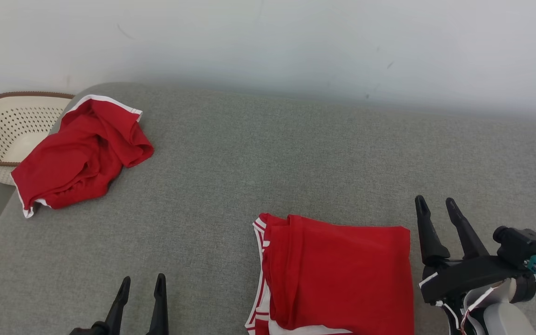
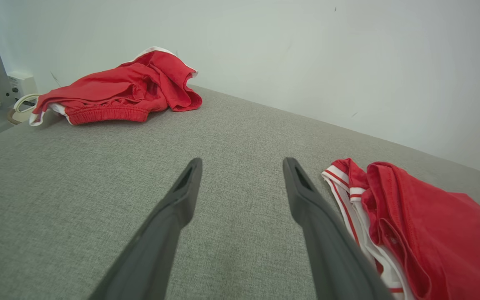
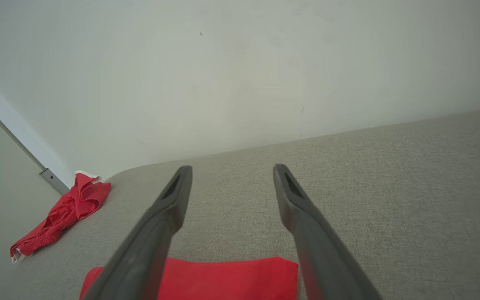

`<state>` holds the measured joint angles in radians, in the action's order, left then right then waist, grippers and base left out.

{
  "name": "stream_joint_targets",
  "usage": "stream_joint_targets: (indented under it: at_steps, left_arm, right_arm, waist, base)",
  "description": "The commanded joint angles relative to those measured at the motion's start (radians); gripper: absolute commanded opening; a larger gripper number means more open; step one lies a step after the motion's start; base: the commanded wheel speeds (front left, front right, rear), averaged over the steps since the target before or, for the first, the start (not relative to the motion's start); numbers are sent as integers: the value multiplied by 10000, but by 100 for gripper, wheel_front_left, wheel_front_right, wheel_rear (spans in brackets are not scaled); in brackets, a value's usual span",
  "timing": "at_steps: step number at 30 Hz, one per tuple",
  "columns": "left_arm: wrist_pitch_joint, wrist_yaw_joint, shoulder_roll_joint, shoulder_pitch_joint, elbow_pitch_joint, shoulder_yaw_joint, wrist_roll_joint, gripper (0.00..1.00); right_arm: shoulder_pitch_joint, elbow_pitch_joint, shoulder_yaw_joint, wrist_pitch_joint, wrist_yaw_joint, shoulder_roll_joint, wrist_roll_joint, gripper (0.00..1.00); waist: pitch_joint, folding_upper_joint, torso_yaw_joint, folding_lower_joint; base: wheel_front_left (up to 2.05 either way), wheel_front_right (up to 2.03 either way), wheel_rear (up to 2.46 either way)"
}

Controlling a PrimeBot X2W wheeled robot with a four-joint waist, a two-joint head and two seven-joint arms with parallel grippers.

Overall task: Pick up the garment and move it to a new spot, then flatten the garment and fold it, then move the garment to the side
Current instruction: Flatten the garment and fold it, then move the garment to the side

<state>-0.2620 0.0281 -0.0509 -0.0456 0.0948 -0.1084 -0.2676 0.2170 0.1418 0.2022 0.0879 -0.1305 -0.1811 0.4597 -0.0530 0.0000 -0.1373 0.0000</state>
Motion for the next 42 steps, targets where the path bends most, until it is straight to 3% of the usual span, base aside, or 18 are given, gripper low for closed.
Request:
stream_joint_targets:
  at_steps: [1,14,38,39,40,41,42]
  left_arm:
    - [-37,26,0,56,-37,37,57,100]
    - [-37,69,0,19,-44,-29,-19,100]
    - [-37,69,1,-8,40,-95,-23,100]
    - [-37,65,1,-11,46,-87,-25,100]
    - [-37,57,1,-21,61,-80,-39,100]
    - [-37,55,1,-29,66,-81,-49,100]
    - [-37,59,1,-36,71,-79,-58,100]
  right_arm:
    - [-166,-92,-133,-30,-5,55,-240,100]
    - [-702,91,-676,-334,-5,372,-877,100]
    - [-241,3282,297,-1196,-5,459,-309,100]
    - [-236,3404,334,-1273,-5,468,-260,91]
    - [-203,3660,462,-1467,-5,465,-173,43]
    - [-168,3726,497,-1476,-5,461,-128,4]
    - [-136,3786,525,-1443,-5,465,-98,0]
  waist:
    - [-38,0,41,0]
    - [-149,0,146,0]
    - [-148,0,-46,0]
    - [-155,0,-43,0]
    - [-167,0,-41,0]
    - [-173,0,-44,0]
    - [-179,0,-46,0]
  base:
    - [0,0,0]
    - [0,0,0]
    - [0,0,0]
    - [0,0,0]
    - [0,0,0]
    - [0,0,0]
    - [0,0,0]
